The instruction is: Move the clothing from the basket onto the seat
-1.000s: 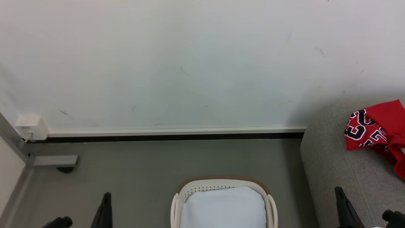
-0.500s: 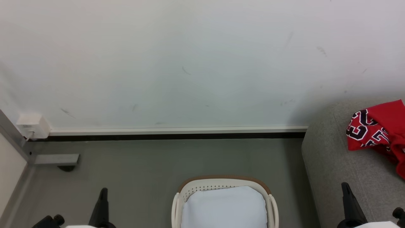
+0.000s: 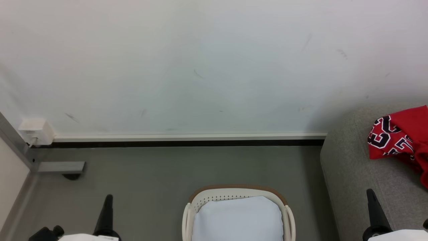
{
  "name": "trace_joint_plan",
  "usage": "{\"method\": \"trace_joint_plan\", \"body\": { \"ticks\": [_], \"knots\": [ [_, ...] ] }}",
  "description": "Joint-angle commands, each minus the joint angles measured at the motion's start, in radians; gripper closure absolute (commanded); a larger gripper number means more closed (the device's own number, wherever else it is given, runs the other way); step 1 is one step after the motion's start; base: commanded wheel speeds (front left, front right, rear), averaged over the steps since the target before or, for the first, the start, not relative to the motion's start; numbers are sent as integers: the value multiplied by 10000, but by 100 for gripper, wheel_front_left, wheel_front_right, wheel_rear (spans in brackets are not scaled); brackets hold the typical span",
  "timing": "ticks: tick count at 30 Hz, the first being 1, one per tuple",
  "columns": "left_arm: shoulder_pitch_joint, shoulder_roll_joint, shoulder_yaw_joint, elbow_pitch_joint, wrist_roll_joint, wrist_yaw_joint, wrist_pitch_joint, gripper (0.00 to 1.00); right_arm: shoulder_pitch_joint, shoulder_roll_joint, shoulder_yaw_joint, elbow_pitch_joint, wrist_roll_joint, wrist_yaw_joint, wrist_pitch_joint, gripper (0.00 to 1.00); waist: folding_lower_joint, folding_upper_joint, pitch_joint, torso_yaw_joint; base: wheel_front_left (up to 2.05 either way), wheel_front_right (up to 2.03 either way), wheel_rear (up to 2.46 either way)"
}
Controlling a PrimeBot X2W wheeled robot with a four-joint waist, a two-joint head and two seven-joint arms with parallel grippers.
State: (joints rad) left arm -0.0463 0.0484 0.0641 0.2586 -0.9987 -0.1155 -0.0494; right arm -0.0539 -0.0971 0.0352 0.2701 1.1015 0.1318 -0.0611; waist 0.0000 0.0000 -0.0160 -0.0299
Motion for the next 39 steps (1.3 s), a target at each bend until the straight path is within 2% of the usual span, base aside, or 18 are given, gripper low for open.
{"method": "trace_joint_plan", "body": {
  "ticks": [1, 39],
  "knots": [
    [-222, 50, 78, -112, -288, -62, 70, 100, -213, -26, -82, -130, 237, -8, 73, 100, 0, 0, 2, 5, 0, 0, 0],
    [-550, 41, 366, -152, -3895, -89, 1048, 100, -522, 170, -832, -182, 3349, -16, 1002, 100, 0, 0, 85, 162, 0, 0, 0]
  ]
}}
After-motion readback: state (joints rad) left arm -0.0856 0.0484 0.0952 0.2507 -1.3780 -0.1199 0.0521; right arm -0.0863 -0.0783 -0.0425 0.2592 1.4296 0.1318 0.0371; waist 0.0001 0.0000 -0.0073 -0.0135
